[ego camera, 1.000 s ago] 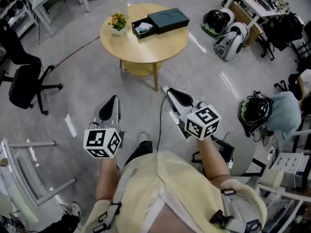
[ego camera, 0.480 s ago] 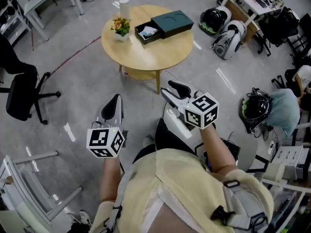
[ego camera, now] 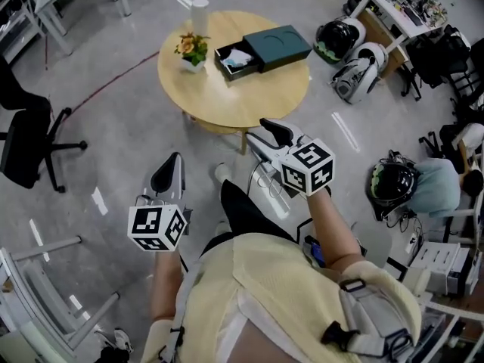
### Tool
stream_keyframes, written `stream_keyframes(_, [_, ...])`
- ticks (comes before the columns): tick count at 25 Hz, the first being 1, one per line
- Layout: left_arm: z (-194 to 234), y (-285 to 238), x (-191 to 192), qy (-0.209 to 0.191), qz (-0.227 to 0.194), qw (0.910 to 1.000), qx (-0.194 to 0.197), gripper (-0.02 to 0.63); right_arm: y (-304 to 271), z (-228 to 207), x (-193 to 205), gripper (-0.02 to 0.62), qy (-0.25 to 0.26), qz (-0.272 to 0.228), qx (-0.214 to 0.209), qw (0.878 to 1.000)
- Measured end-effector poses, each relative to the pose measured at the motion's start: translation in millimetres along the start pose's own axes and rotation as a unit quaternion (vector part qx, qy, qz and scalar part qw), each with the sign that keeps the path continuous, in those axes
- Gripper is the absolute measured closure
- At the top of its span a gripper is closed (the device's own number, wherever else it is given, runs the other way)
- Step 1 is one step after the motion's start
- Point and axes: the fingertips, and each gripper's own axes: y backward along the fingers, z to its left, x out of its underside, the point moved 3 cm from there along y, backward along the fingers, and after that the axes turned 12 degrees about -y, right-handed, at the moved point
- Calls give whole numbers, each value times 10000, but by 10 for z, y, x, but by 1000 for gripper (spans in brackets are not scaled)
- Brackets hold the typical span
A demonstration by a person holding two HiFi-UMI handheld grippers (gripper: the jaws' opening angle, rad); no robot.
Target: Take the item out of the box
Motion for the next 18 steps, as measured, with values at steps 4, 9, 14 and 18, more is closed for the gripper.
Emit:
stream_keyframes(4, [193, -421, -30, -56, 36, 9999, -80, 602, -336, -345, -215, 403, 196, -2, 59, 9998])
stream_keyframes(9, [415, -1024, -123, -122, 191, 9997, -97, 601, -762, -797, -534, 403, 268, 102, 67, 9996])
stream_keyframes(14, [650, -1532, -248, -142, 286, 9994, -157, 601, -1213, -1278, -770, 403, 670, 527, 219, 9961])
stream_keyframes(18, [800, -1862, -264, -24, 418, 9990, -163, 602, -1538, -1489, -898, 403, 895, 814, 155, 9925])
